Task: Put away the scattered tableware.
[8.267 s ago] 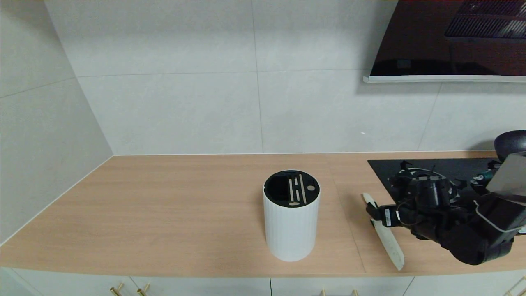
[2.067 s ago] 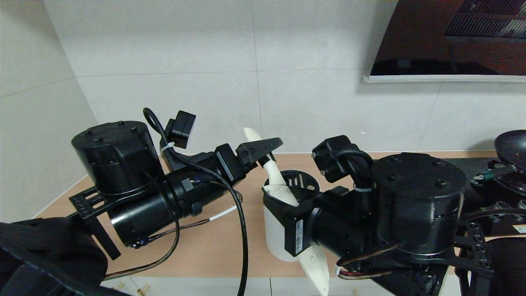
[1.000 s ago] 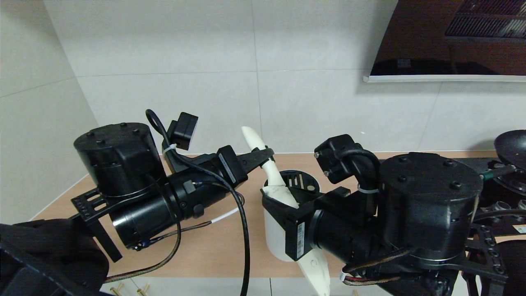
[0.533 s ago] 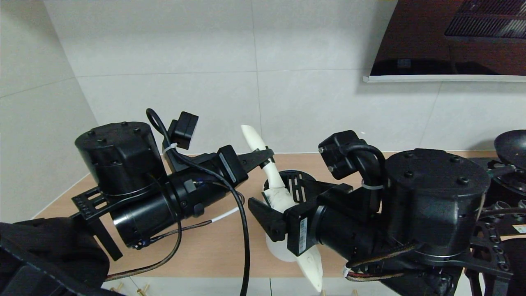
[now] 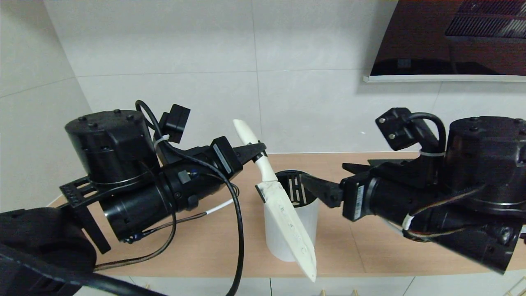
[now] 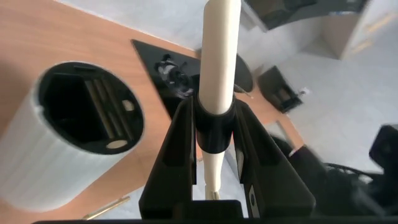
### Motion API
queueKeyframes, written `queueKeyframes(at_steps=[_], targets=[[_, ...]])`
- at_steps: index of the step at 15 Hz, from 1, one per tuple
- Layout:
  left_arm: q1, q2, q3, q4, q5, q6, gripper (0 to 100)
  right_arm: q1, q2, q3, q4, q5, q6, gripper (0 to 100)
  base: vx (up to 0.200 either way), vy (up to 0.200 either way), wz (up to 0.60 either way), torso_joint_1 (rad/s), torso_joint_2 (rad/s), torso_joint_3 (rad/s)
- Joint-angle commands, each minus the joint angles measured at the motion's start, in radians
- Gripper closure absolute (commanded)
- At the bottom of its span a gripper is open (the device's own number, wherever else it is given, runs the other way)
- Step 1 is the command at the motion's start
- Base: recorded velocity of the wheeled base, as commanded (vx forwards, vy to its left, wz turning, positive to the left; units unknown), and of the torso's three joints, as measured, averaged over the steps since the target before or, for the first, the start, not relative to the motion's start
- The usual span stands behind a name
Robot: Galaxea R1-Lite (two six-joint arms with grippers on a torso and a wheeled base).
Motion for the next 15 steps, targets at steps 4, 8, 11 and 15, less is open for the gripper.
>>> queueKeyframes(at_steps=[4,8,11,15], targets=[[0.002,-0.047,-0.144,0.171,0.152,0.079,100,-0.232,-0.185,-0.018,0.141,0.088,0.000,0,0.000,0.000,0.00,0.000,0.00,0.000],[-0.003,-0.039,-0.288,0.242,0.225,0.201,100,-0.258,-0.183,-0.037,0.167,0.088,0.000,0,0.000,0.000,0.00,0.000,0.00,0.000],[-0.056,-0.037,-0.463,0.416,0.280,0.237,100,-0.258,-0.179,-0.035,0.167,0.088,-0.002,0,0.000,0.000,0.00,0.000,0.00,0.000],[-0.153,0.030,-0.484,0.426,0.427,0.381,100,-0.258,-0.177,-0.035,0.167,0.088,-0.006,0,0.000,0.000,0.00,0.000,0.00,0.000]])
